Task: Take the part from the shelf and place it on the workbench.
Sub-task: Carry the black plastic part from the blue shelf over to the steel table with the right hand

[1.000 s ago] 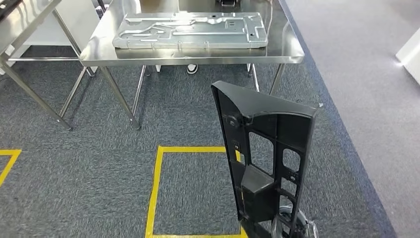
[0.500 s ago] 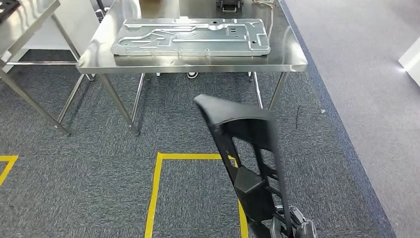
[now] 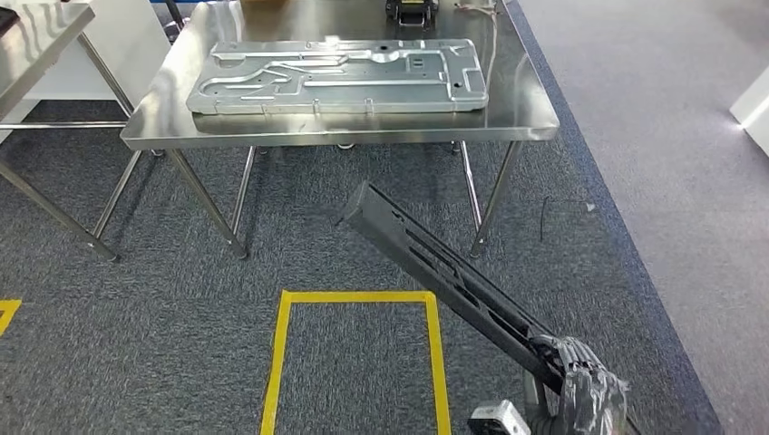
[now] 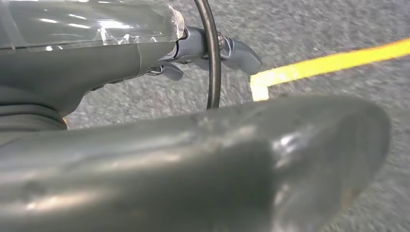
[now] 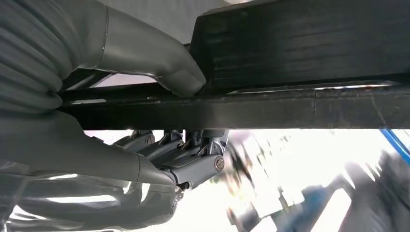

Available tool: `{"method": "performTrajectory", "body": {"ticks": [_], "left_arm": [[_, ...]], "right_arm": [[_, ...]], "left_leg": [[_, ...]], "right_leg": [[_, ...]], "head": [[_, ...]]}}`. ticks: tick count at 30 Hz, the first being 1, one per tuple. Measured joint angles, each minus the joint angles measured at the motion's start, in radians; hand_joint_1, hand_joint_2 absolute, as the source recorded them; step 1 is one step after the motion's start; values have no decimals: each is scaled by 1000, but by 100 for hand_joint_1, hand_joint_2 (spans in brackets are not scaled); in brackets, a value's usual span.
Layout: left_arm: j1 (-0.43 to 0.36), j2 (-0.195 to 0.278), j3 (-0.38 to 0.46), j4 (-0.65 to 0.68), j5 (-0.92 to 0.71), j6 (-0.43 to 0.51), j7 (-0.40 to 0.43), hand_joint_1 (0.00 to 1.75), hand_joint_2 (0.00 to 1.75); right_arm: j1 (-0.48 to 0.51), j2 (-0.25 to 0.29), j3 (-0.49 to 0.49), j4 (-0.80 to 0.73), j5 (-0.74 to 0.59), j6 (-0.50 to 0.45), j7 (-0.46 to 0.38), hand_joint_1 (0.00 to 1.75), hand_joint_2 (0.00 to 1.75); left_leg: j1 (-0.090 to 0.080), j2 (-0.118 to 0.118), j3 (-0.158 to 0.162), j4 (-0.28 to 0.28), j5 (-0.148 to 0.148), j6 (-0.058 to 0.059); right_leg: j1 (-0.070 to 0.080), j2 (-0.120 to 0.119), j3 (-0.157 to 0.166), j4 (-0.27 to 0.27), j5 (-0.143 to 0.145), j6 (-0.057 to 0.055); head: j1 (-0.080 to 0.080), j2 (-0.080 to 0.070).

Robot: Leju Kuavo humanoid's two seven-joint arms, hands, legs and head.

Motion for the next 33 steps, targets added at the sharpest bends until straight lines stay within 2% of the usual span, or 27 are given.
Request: {"method": "performTrajectory", "body": {"ticks": [2, 4, 7, 8, 9, 10, 11, 12, 14, 15, 17, 18, 19, 20, 22, 23, 24, 25, 27, 29, 31, 33], "left_arm": [[-3, 5, -1, 16, -6, 11, 0, 0, 0], [-10, 10, -2, 32, -11, 19, -1, 0, 0], [-19, 19, -3, 55, -18, 29, -2, 0, 0], [-20, 22, -4, 63, -19, 32, -3, 0, 0], [-21, 26, -5, 71, -21, 33, -3, 0, 0], [-22, 29, -6, 79, -23, 33, -3, 0, 0], [-23, 32, -7, 86, -25, 33, -3, 0, 0], [-26, 34, -8, 92, -26, 33, -3, 0, 0], [-33, 40, -8, 101, -27, 33, -2, 0, 0], [-35, 42, -9, 105, -27, 33, -2, 0, 0], [-37, 48, -12, 110, -30, 33, 1, 0, 0], [-40, 51, -15, 113, -32, 33, 2, 0, 0], [-45, 54, -18, 116, -34, 33, 3, 0, 0], [-50, 55, -22, 119, -36, 33, 3, 0, 0], [-55, 57, -27, 126, -37, 33, 5, 0, 0], [-54, 58, -30, 129, -37, 33, 5, 0, 0], [-53, 60, -31, 132, -37, 33, 6, 0, 0], [-52, 62, -32, 134, -37, 33, 6, 0, 0], [-50, 67, -33, 137, -37, 34, 6, 0, 0], [-49, 71, -33, 140, -37, 33, 6, 0, 0], [-49, 75, -35, 143, -37, 34, 7, 0, 0], [-49, 76, -38, 145, -37, 34, 7, 0, 0]], "right_arm": [[-36, -1, 0, 9, 110, -28, 3, 175, 175], [-72, -5, 1, 21, 205, -42, 3, 175, 175], [-117, -24, 0, 46, 288, -44, -38, 175, 175], [-128, -30, -6, 58, 298, -45, -86, 175, 175], [-138, -33, -20, 70, 302, -47, -154, 175, 175], [-146, -32, -41, 83, 304, -49, -231, 175, 175], [-155, -27, -65, 95, 305, -51, -299, 175, 175], [-163, -22, -87, 106, 306, -52, -346, 175, 175], [-173, -15, -116, 126, 307, -50, -378, 175, 175], [-179, -14, -126, 134, 307, -43, -381, 175, 175], [-201, -15, -136, 147, 307, -17, -365, 175, 175], [-218, -21, -136, 155, 307, 0, -344, 175, 175], [-238, -31, -131, 163, 308, 16, -316, 175, 175], [-258, -45, -122, 172, 309, 32, -284, 175, 175], [-299, -83, -96, 194, 310, 55, -215, 175, 175], [-319, -107, -77, 207, 310, 66, -175, 175, 175], [-341, -132, -53, 220, 310, 74, -137, 175, 175], [-362, -158, -29, 231, 310, 81, -103, 175, 175], [-398, -200, 15, 248, 310, 88, -66, 175, 175], [-421, -226, 45, 260, 310, 94, -53, 175, 175], [-444, -258, 79, 270, 310, 107, -14, 175, 175], [-486, -307, 125, 278, 310, 121, 66, 175, 175]], "left_leg": [[4, -3, 21, -20, 16, 14], [10, -4, 45, -34, 19, 23], [10, -5, 55, -38, 9, 28], [10, -5, 59, -38, 4, 27], [10, -6, 65, -38, -2, 26], [10, -7, 74, -38, -8, 23], [11, -8, 83, -38, -16, 20], [11, -8, 92, -38, -23, 16], [10, -10, 101, -40, -36, 4], [9, -10, 105, -36, -37, -3], [9, -9, 112, -23, -40, -15], [10, -8, 110, -1, -41, -19], [11, -7, 94, 34, -50, -23], [14, -7, 63, 85, -68, -26], [17, -6, -18, 201, -113, -32], [18, -6, -51, 235, -127, -33], [18, -6, -70, 236, -122, -34], [18, -6, -75, 206, -98, -33], [16, -4, -58, 90, -1, -23], [6, -2, -46, 11, 57, -9], [0, -3, -41, -9, 57, 4], [4, -6, -14, -29, 59, 16]], "right_leg": [[1, 0, 4, 15, 4, 12], [1, -1, -21, 69, -15, 20], [-1, -2, -127, 215, -78, 31], [-1, -2, -154, 238, -80, 33], [-1, -2, -166, 229, -59, 32], [-1, -3, -161, 189, -20, 29], [-1, -4, -145, 127, 28, 26], [0, -5, -129, 72, 56, 24], [6, -8, -110, 13, 65, 15], [8, -7, -108, 11, 57, 8], [6, -5, -92, 2, 68, -7], [3, -3, -83, -3, 67, -14], [2, -3, -74, -6, 64, -19], [1, -4, -67, -9, 61, -23], [1, -3, -58, -10, 50, -27], [1, -2, -51, -10, 43, -27], [1, 0, -42, -10, 35, -26], [2, 1, -30, -10, 26, -24], [2, 1, -6, -11, 7, -18], [2, 0, 7, -16, -6, -8], [2, 0, 16, -20, -7, 6], [1, -2, 21, 0, -4, 17]], "head": [[0, 0], [0, 0], [1, 0], [1, 0], [1, 0], [1, 0], [1, 0], [1, 0], [1, 0], [1, 0], [1, 0], [0, 0], [0, 0], [0, 0], [-1, 0], [-1, 0], [-1, 0], [-1, 0], [0, 0], [0, 0], [0, 0], [0, 0]]}}
